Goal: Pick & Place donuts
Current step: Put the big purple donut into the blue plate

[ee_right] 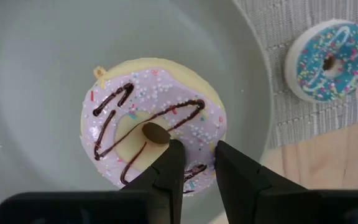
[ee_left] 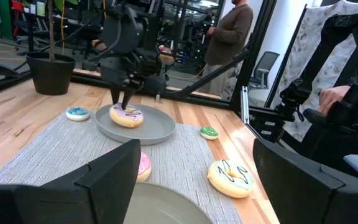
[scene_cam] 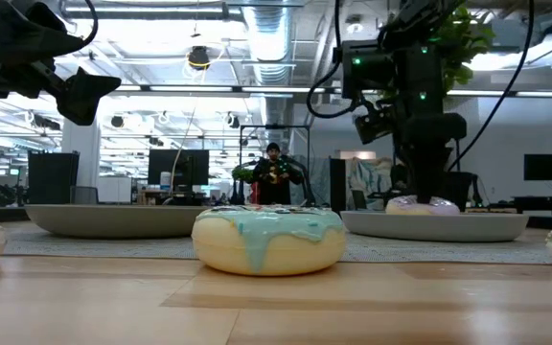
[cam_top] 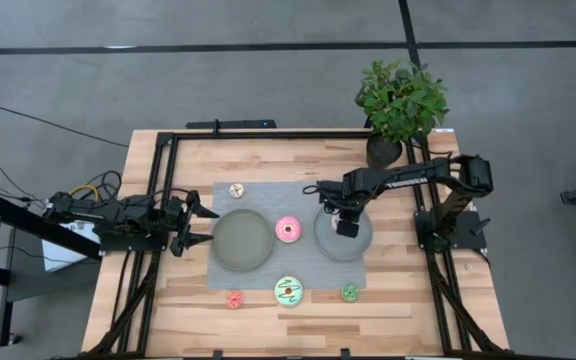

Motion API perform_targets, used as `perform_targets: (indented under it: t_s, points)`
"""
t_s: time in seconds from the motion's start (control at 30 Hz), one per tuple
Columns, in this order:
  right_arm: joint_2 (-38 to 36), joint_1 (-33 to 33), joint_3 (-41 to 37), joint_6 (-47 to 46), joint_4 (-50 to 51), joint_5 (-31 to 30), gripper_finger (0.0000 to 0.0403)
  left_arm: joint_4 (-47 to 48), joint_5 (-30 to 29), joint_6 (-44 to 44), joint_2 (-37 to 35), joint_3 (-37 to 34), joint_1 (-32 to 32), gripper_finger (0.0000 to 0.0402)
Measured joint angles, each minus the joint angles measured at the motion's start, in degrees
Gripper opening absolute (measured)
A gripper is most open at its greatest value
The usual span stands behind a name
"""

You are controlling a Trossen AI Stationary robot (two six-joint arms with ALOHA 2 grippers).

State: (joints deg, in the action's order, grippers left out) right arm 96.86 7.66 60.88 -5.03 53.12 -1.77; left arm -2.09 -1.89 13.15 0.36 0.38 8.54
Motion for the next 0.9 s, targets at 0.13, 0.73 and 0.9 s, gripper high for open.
perform_targets:
  t_s: [0.13, 0.73, 0.9]
  points:
    - [0.0, 1.1, 0.0, 0.0, -0.5, 0.1, 0.0077, 0.0, 0.0, 0.0, 0.0, 0.0, 0.0, 0.0304]
    - [0.0, 1.9, 0.0, 0.4, -0.8, -1.2, 0.0077, 0.0, 0.0, 0.0, 0.0, 0.0, 0.0, 0.0304]
    - [0.0, 2.1, 0.0, 0.4, -0.7, -1.2, 0.0077, 0.0, 0.0, 0.0, 0.0, 0.0, 0.0, 0.0304]
